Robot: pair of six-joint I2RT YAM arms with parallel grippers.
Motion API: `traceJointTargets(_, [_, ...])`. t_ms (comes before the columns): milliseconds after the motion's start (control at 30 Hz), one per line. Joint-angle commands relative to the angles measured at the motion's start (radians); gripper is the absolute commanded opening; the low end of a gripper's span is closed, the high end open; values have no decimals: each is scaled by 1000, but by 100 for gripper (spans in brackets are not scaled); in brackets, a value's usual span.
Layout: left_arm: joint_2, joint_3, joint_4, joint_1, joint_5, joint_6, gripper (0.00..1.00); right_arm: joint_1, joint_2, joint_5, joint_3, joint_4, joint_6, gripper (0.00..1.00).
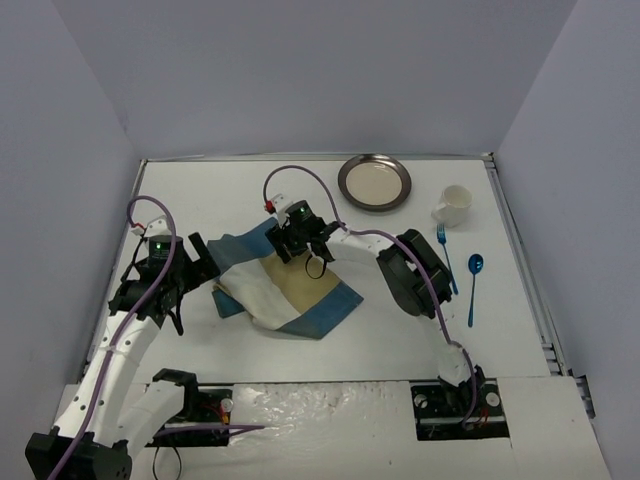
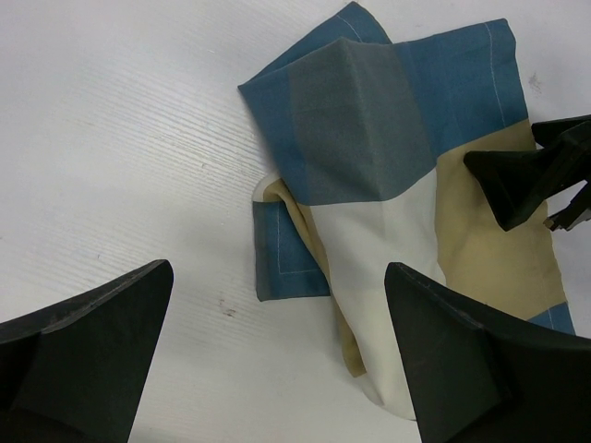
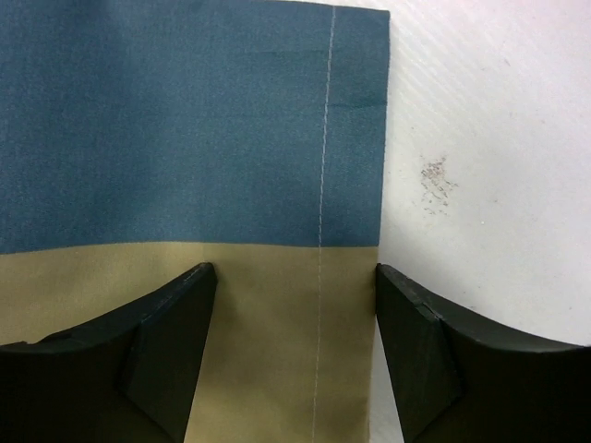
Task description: Set the dinner table for one person
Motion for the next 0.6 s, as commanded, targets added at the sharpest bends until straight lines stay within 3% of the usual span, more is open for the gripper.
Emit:
traceJointTargets(0, [15,10,33,12,0,-9,97,-24,-22,69,-30,27,19,44])
traceJointTargets(167, [29,19,47,15,7,-20,97,-52,-126,110,-147,28,41,0])
traceJointTargets(567, [109,-66,162,15,64,-100,94,-99,-427,316,-274,-65,158,0])
